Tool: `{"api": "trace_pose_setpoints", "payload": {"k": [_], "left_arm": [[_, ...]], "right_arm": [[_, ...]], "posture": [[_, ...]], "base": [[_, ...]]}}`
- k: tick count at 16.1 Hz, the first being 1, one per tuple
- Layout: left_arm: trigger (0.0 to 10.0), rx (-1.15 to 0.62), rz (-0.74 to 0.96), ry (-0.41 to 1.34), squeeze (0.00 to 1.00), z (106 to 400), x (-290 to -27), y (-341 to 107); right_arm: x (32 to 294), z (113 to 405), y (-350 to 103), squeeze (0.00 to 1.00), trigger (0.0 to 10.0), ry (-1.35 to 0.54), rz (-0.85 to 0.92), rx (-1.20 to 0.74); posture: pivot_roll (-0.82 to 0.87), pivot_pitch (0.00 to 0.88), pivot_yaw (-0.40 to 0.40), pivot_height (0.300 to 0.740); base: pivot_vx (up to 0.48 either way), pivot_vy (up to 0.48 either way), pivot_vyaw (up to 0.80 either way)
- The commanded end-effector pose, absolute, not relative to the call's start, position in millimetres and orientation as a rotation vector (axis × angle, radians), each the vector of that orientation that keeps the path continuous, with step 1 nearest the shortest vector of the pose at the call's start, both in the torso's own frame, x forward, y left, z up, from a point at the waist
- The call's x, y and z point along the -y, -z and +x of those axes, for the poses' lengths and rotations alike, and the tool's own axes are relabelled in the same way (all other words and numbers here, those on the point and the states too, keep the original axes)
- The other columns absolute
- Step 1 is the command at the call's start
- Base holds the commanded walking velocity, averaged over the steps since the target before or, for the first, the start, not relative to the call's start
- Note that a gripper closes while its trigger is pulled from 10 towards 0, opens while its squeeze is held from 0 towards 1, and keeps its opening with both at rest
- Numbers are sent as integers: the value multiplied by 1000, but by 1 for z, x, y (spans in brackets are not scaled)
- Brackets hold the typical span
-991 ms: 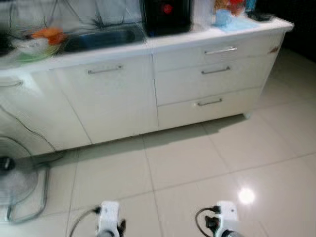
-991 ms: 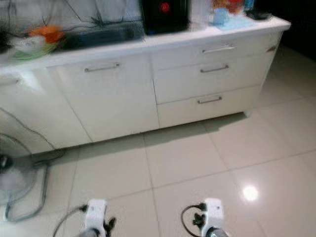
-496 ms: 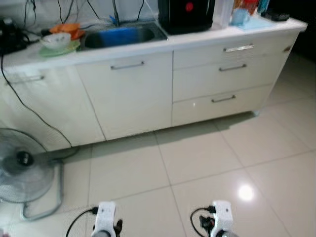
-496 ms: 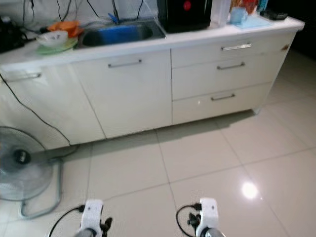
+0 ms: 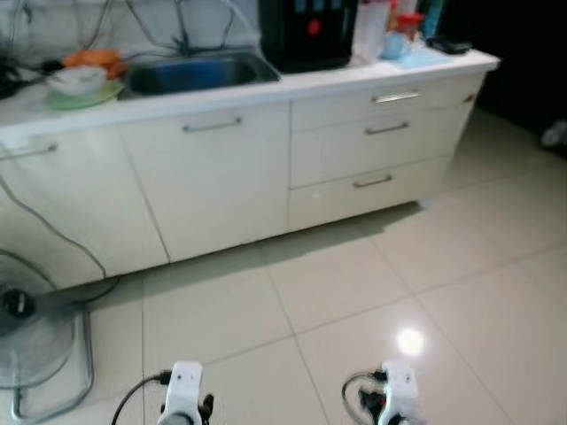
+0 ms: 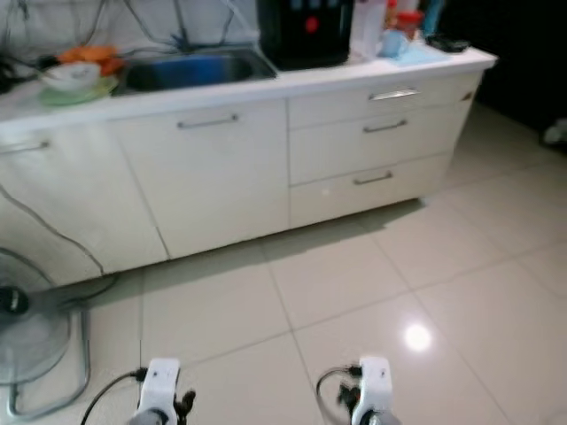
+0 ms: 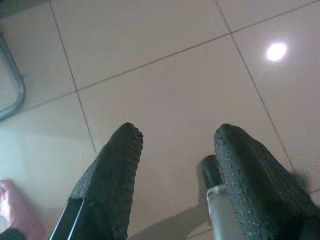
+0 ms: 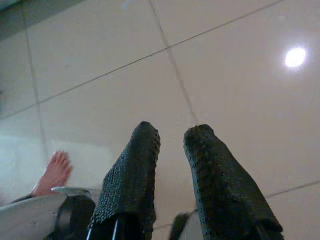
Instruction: Kitchen organization
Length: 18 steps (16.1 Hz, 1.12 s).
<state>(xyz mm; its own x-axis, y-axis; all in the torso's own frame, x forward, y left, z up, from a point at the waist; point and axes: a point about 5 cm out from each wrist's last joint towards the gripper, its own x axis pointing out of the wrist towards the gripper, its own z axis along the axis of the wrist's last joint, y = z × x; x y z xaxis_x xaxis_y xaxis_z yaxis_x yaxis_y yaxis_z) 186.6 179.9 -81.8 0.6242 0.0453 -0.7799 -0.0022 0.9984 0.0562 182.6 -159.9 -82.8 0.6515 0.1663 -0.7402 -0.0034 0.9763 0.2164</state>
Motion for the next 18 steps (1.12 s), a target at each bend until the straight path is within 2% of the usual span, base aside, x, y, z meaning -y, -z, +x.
{"api": "trace_pose_setpoints", "payload": {"k": [1,14,15,18], "left_arm": [[10000,-906,58,-30,0,185,-179,83],[10000,-906,65,-25,0,186,-178,83],[10000,-913,64,-32,0,183,-178,84],[10000,-892,22,-52,0,185,-179,82]], "right_arm": [[161,192,78,0,10000,-100,195,-830],[161,195,76,0,10000,-105,191,-827],[163,198,75,0,10000,-97,200,-816],[153,204,71,0,10000,-180,205,-782]], "posture": [[-29,0,81,740],[-29,15,82,740],[-37,0,105,740],[-24,22,107,740]], "base": [[307,281,0],[302,292,0],[296,307,0],[189,205,0]]}}
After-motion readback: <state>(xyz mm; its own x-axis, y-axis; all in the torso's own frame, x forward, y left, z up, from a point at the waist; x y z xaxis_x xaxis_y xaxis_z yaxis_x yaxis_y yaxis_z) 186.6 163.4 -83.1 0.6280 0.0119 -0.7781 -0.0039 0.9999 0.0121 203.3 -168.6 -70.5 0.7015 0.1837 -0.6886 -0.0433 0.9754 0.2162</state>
